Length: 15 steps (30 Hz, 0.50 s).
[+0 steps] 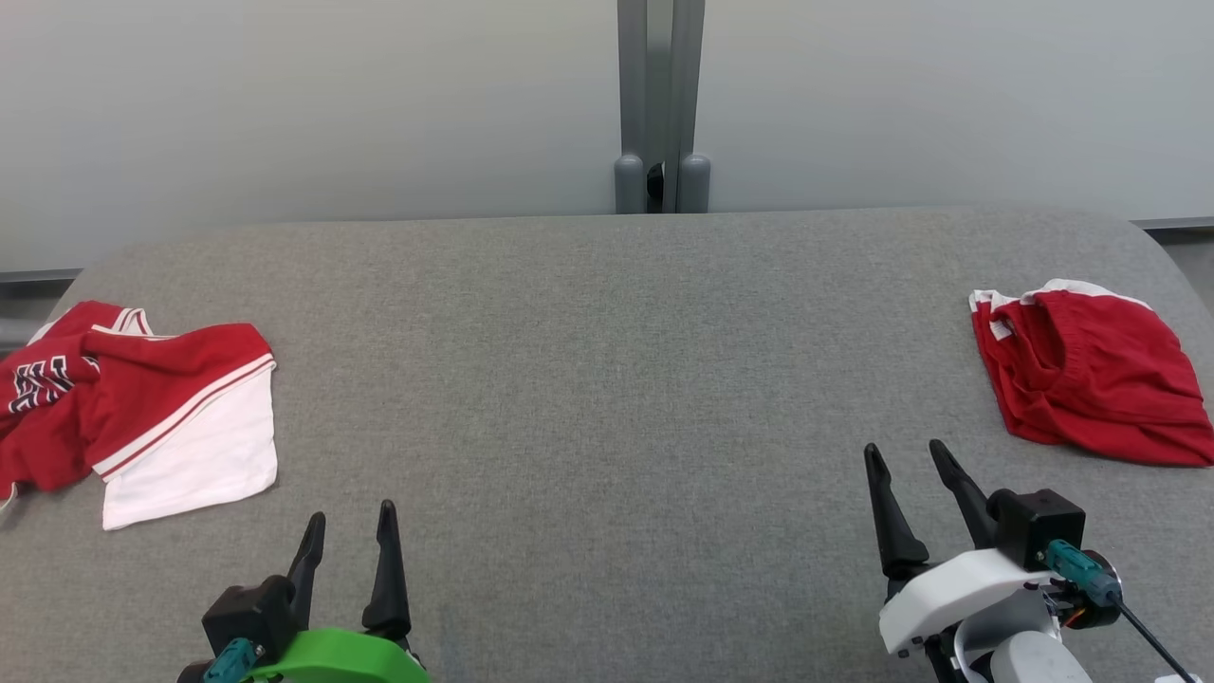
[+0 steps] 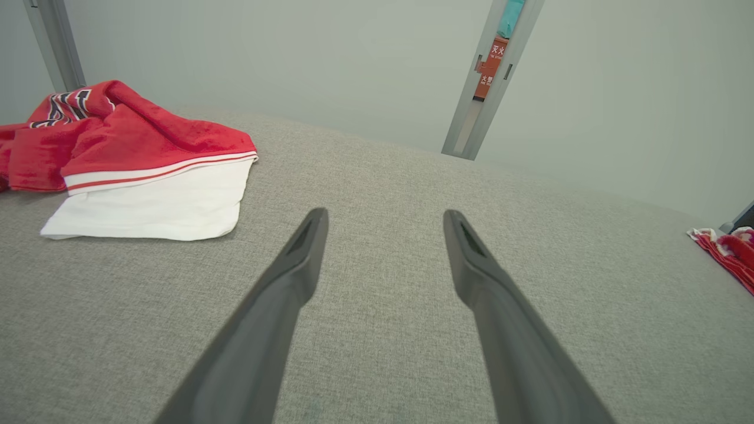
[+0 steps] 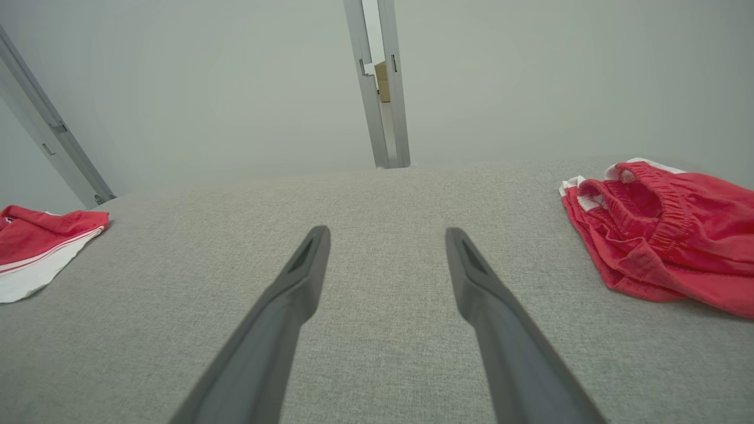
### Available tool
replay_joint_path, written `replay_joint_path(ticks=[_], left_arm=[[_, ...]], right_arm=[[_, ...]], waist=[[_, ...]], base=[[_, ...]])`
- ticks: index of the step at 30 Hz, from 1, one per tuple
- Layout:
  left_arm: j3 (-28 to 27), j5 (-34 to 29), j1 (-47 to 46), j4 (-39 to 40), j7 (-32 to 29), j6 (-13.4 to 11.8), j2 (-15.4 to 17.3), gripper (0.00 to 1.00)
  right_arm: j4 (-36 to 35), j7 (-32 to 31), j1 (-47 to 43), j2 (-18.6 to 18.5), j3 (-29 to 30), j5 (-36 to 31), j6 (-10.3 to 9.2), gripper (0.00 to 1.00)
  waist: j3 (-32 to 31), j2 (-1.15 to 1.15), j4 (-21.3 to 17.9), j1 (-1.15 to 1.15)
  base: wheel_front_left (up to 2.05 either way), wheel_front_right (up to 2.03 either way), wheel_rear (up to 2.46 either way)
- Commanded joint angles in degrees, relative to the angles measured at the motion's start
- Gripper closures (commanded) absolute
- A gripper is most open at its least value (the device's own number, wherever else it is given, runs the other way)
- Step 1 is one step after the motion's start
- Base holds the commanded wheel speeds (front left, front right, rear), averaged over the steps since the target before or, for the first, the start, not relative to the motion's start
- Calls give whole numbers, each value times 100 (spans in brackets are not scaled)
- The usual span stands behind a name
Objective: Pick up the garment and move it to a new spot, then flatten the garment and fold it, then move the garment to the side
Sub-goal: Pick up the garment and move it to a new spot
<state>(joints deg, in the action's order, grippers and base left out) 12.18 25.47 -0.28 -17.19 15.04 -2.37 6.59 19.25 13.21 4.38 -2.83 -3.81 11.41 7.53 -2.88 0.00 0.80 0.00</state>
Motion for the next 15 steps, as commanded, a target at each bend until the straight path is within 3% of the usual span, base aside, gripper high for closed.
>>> replay_joint_path(ticks=[1,10,15], left_arm=[[2,-16,45,6,15,-11,32,0],[61,-5,60,-30,16,14,47,0],[119,-30,-17,-67,-6,26,73,0]], right_arm=[[-39,-15,-90,-15,10,-24,-8,0],[-64,-62,-197,-13,83,-88,-8,0],[-77,-78,-246,-12,83,-95,-8,0]], waist=[[-12,0,-1,0],[-46,0,33,0],[-87,0,253,0]], base=[[0,0,0],[0,0,0],[0,0,0]])
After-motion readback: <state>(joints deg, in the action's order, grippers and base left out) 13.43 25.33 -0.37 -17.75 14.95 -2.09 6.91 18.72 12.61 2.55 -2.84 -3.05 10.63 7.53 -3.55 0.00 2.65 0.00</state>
